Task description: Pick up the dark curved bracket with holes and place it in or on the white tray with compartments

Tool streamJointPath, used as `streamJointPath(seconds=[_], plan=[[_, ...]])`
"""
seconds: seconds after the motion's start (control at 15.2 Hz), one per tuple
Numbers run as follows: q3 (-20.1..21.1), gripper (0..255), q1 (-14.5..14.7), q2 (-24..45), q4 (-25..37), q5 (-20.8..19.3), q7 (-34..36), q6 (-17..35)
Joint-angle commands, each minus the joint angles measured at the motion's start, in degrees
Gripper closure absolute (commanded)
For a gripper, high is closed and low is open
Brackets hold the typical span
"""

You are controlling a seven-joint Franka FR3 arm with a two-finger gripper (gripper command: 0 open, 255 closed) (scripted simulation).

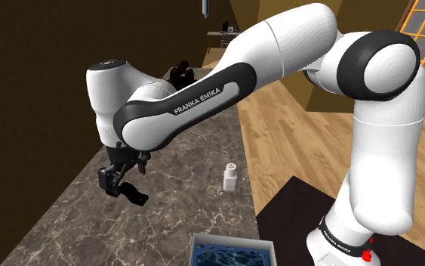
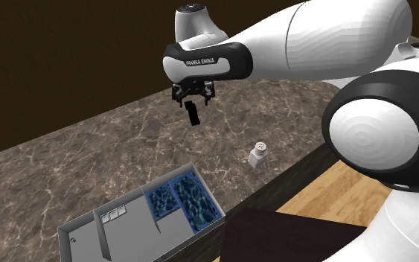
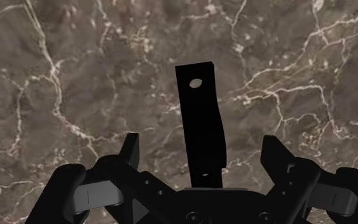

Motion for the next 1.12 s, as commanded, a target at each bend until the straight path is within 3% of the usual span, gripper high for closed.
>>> streamJointPath(seconds=[0.0, 0.73, 0.79, 1.06], plan=[[-0.2, 0, 0.3, 0.9, -0.4, -0.6, 0.4, 1.1], [-0.5, 0, 0.5, 1.9, -1.0, -1.3, 0.8, 2.7], [-0.5, 255, 0.5, 1.9, -1.0, -1.3, 0.8, 2.7], [-0.5, 255, 0.5, 1.9, -1.0, -1.3, 0.8, 2.7]])
